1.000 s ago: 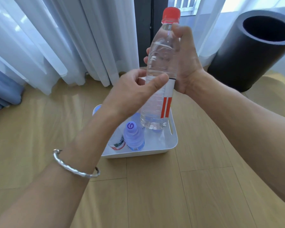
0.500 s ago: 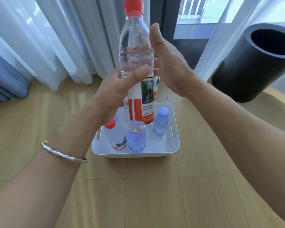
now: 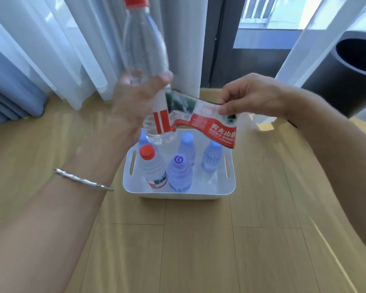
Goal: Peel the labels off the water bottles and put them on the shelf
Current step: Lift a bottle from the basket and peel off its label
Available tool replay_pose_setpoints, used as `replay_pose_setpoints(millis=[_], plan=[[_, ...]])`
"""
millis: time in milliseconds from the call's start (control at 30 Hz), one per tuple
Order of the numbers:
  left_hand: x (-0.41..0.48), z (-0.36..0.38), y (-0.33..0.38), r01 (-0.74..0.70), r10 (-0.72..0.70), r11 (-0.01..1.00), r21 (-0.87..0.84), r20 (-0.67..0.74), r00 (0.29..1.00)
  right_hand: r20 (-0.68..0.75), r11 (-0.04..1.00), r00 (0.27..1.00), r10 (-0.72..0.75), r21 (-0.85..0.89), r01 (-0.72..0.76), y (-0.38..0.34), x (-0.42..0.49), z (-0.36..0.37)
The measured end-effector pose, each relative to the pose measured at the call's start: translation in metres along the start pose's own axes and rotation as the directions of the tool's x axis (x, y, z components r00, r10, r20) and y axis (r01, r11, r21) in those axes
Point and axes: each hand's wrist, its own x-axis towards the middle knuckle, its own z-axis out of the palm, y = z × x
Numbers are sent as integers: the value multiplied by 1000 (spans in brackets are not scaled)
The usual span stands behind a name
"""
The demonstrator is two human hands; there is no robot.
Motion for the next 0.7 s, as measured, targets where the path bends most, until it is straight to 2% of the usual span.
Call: replay_pose_setpoints(millis=[100,200,333,467,600,700], plan=[[11,-10,3,-58,41,995,-78,-201,979,132,993,984,118,-28,-115,23,-6,-7],[17,-17,11,-142,109,983,-116,-254,961,194,962,942,272,-64,-265,47,-6,-5],[14,-12,12,-183,167,981,-67,-188,968,190,921,902,386,-123,-369,61,-2,2],[-1,5,6,-180,180,984,16,-91,979,256,868,830,496,-182,-463,67,2,8],[-14,25,1,-145,141,985,97,44,989,296,808,752,589,-213,-549,77,-1,9],[-24,40,-17,-125,107,978,169,112,988,256,733,688,679,-262,-627,95,-8,18]])
